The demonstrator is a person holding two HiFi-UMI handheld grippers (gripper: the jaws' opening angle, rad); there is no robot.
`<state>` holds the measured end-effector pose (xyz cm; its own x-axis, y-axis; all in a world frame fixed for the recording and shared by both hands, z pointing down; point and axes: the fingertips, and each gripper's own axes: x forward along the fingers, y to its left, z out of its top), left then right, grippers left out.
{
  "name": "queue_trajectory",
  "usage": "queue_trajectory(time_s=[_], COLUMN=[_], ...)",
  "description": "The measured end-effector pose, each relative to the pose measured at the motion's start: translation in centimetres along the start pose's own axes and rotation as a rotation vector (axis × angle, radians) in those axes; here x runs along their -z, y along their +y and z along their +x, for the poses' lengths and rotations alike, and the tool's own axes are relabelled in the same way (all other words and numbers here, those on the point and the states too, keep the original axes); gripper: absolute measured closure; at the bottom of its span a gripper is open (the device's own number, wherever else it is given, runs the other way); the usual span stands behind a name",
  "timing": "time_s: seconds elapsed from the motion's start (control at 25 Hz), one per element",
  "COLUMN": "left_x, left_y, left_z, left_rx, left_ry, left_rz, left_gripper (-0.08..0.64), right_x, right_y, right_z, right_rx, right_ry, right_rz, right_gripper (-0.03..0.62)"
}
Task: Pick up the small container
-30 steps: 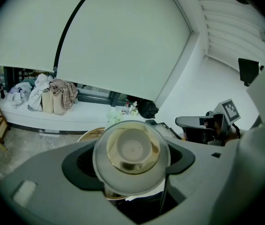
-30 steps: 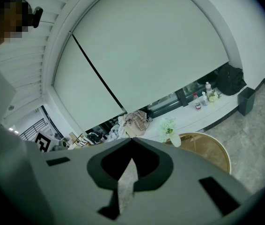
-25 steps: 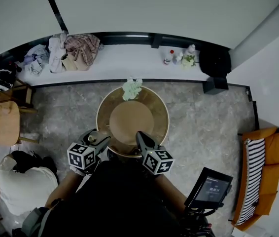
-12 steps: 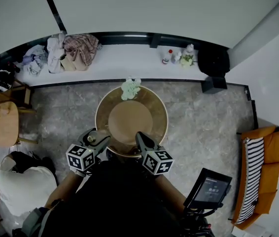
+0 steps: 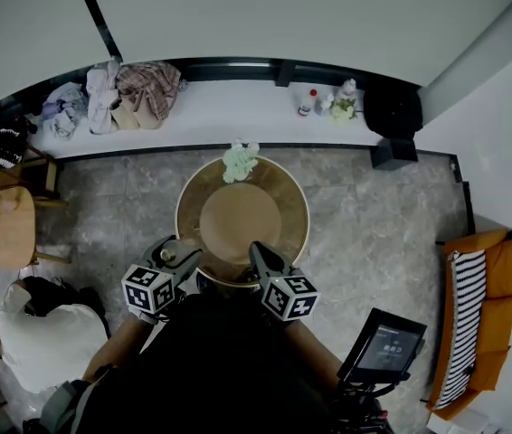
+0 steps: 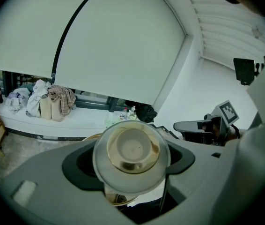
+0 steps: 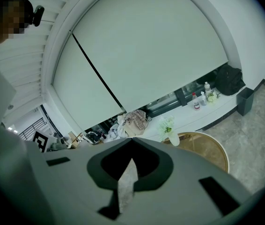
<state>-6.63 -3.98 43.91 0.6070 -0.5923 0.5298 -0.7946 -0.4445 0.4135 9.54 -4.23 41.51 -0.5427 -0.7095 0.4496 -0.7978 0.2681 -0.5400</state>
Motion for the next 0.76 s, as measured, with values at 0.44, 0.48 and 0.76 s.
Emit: queue_trajectory(time_s=[0.44,0.48,0.76], left_x=[0.3,0.36,0.67], left_y=[0.02,-0.01,-0.05], left_z=[0.06,0.04,0.22], left_rx=[0.0,0.0,0.002], left_ry=[0.007,0.008,0.016], left_rz=[0.005,0.006,0.009], left_gripper=[0.224,0.224,0.224], right_x=[0.24,0.3,0.56], right_y=[-0.19,-0.18,-0.35], right_z=[-0.04,-0.05,-0.13], right_rx=[-0.001,-0.001,-0.002], right_ry=[0.005,0.007,0.016], right_rz=[-0.002,-0.001,0.0], right_gripper=[0.586,0.586,0.586])
